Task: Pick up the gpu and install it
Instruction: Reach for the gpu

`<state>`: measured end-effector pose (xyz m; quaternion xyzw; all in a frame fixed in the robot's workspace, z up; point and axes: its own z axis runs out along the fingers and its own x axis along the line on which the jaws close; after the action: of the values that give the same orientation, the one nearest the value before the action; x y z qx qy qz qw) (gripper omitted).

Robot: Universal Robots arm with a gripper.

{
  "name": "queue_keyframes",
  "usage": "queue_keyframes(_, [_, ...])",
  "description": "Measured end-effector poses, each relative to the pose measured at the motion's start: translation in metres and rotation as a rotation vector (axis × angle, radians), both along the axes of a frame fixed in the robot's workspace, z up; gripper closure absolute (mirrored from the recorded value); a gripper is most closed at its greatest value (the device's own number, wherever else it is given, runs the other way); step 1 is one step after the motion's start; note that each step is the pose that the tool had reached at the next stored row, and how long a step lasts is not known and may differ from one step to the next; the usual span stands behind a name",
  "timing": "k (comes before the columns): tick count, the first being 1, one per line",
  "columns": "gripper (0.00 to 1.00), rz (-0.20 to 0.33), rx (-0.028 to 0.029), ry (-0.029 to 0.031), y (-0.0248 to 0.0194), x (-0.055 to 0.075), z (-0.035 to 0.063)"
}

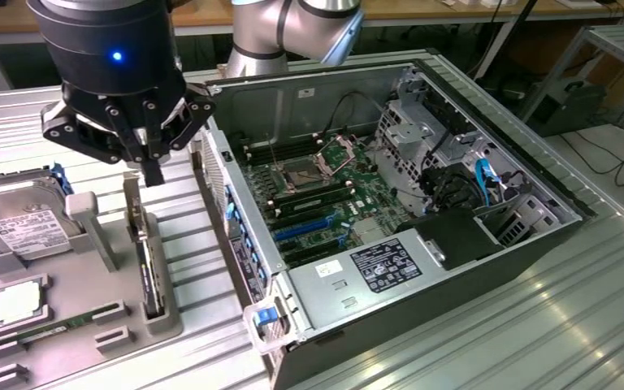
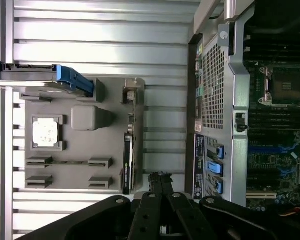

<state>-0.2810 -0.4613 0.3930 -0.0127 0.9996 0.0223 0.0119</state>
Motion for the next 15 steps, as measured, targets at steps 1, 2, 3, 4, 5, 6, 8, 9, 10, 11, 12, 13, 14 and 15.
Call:
queue_keyframes(1, [0.89,0.001,0.0,-0.0001,-0.0005,-0.002,0.0])
queue_keyframes(2, [0.89,0.002,0.0,-0.0001,-0.0008,-0.005,-0.0001])
queue_keyframes(3, [0.89,0.003,0.0001,-0.0001,-0.0009,-0.008,-0.0001])
queue_keyframes(4, [0.89,0.003,0.0002,-0.0002,-0.0009,-0.011,-0.0001])
queue_keyframes(5, [0.89,0.004,0.0001,-0.0001,-0.0009,-0.014,-0.0001])
queue_keyframes(6, [0.89,0.004,0.0001,-0.0001,-0.0009,-0.017,-0.0001])
queue_keyframes(8, [0.89,0.005,0.0,0.0,-0.0009,-0.023,0.0])
queue_keyframes(9, [0.89,0.006,0.0,-0.0001,-0.0009,-0.026,-0.0001])
queue_keyframes(10, [0.89,0.006,0.0001,-0.0002,-0.0009,-0.029,-0.0001])
queue_keyframes(11, [0.89,0.007,0.0002,-0.0002,-0.0009,-0.032,-0.0001])
queue_keyframes(12, [0.89,0.007,0.0001,-0.0001,-0.0009,-0.035,-0.0001])
queue_keyframes(13, [0.89,0.008,0.0001,-0.0001,-0.0009,-0.037,-0.0001])
queue_keyframes(14, [0.89,0.008,0.0,-0.0001,-0.0009,-0.039,-0.0001])
queue_keyframes(15, [0.89,0.008,0.0001,-0.0001,-0.0009,-0.039,-0.0001])
